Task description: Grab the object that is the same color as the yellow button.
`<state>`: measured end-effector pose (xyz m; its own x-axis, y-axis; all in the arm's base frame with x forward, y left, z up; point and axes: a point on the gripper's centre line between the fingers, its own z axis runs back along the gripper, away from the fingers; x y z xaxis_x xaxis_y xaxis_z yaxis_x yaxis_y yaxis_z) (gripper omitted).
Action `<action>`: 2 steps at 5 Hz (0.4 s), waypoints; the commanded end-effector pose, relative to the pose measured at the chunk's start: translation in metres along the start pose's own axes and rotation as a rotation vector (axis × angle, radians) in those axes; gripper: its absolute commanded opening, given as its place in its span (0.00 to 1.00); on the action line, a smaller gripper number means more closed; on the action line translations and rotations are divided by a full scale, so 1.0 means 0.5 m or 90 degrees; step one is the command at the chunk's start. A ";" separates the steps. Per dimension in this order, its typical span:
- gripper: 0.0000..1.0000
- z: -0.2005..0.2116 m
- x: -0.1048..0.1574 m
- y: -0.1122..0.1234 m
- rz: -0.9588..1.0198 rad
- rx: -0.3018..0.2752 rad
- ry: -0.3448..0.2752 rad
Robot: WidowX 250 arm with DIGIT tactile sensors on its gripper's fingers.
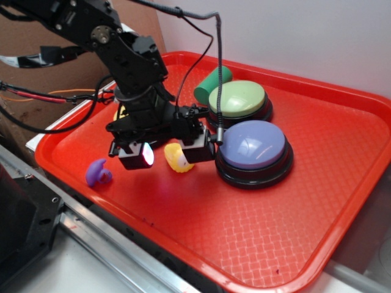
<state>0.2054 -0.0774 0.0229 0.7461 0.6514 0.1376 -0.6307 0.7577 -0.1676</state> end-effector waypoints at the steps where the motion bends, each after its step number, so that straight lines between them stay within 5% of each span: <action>1: 1.00 -0.002 0.035 -0.016 0.005 -0.023 -0.011; 2: 1.00 -0.013 0.049 -0.010 0.017 -0.023 -0.006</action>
<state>0.2170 -0.0665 0.0124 0.7327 0.6698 0.1204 -0.6496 0.7411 -0.1698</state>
